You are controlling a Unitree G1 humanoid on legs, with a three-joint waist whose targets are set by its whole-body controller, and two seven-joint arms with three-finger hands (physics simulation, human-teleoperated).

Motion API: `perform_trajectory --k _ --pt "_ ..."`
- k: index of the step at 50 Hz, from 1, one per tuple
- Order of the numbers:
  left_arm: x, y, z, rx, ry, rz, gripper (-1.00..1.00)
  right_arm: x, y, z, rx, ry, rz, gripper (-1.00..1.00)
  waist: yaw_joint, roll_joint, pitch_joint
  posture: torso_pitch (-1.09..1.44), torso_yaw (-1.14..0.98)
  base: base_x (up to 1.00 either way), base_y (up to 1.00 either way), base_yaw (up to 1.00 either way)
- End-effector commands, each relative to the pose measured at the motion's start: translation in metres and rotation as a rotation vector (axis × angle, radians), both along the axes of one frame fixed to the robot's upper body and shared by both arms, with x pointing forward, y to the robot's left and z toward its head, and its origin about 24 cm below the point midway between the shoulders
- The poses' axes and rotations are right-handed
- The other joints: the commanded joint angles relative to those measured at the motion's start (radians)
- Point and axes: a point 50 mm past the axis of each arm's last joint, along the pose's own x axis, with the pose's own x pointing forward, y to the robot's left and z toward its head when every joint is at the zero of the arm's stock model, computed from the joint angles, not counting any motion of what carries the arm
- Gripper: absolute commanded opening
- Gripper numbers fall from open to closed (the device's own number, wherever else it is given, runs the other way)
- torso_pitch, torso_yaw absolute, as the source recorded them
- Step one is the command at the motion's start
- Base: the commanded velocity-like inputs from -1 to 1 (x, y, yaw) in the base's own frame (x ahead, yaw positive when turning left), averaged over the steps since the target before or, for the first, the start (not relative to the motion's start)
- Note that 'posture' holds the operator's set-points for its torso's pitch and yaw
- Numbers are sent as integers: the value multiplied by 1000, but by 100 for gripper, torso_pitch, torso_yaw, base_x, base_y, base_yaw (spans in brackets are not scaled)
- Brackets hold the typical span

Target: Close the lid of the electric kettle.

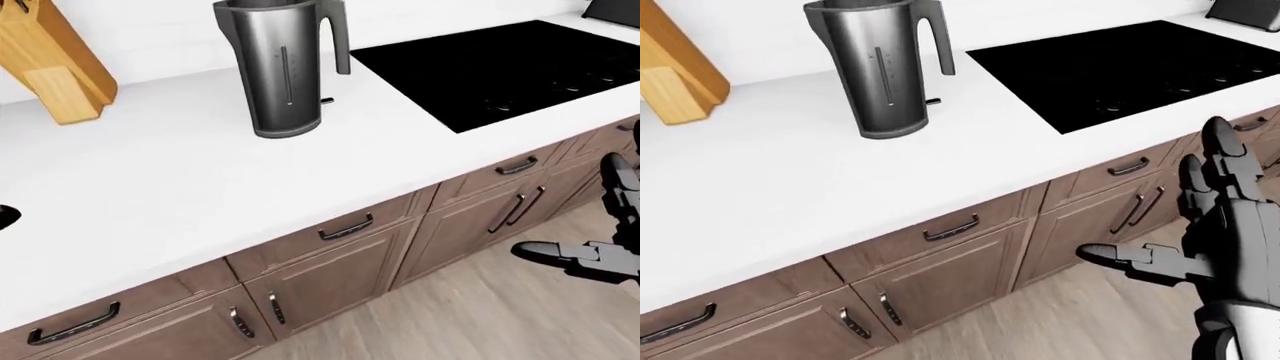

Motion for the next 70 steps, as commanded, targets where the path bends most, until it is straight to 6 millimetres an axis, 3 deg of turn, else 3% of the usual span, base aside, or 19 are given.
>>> perform_trajectory --k 1,3,4,6,8,9,12,19,45,46,54,60,62,63,64,65,66,67,70 --pt "-4 -1 8 33 -38 11 100 -1 3 7 -29 -45 13 96 1 9 -8 0 0 20 0 0" --pt "-4 -1 8 32 -38 11 100 -1 4 7 -28 -46 14 96 2 64 -21 0 0 20 0 0" --pt "-4 -1 7 33 -38 11 100 -1 4 7 -28 -45 16 96 11 20 14 0 0 0 0 0" --pt "-4 -1 7 33 -38 10 100 -2 4 8 -28 -49 17 96 7 10 -6 0 0 0 0 0" --pt "-4 -1 8 33 -39 10 100 -2 4 7 -27 -51 18 96 8 -24 3 0 0 0 0 0" --pt "-4 -1 8 33 -38 10 100 -2 4 7 -27 -53 20 97 6 -26 2 0 0 0 0 0" --pt "-4 -1 8 32 -38 11 100 -2 4 7 -26 -54 19 97 7 -21 -11 0 0 0 0 0" --pt "-4 -1 7 31 -38 12 100 -2 4 6 -7 -68 32 96 0 -18 -15 0 0 0 0 0" --pt "-3 -1 8 33 -40 11 100 -5 8 9 -1 -96 55 96 2 -20 2 0 0 0 0 0" --pt "-3 -1 8 33 -40 11 100 -5 8 8 -1 -95 55 97 8 -17 -14 0 0 0 0 9" --pt "-4 -2 9 32 -40 10 100 -5 7 8 -5 -93 56 96 32 -30 -1 0 0 0 0 25" --pt "-4 -1 9 32 -41 11 100 -4 8 8 -6 -91 60 96 32 -6 -5 0 0 0 0 62" --pt "-3 -1 8 32 -39 12 100 -4 8 8 -8 -89 62 96 30 23 -10 0 0 0 0 65" --pt "-4 -1 8 32 -40 12 100 -4 8 8 -7 -89 62 96 32 51 -22 0 0 0 0 67" --pt "-3 0 7 31 -39 12 100 -4 8 8 -8 -87 63 96 42 21 -10 0 0 0 0 67" --pt "-3 0 7 31 -38 13 100 -4 8 8 -9 -87 62 96 38 36 -11 0 0 0 0 70" --pt "-3 -1 7 32 -39 12 100 -4 9 7 -9 -86 65 96 48 32 -16 0 0 0 0 78" --pt "-3 -1 8 31 -40 12 100 -4 9 6 -9 -85 66 96 51 23 -22 0 0 0 0 79" --pt "-4 -1 8 31 -40 12 100 -3 10 6 -11 -82 68 96 49 -3 -12 0 0 0 0 79"
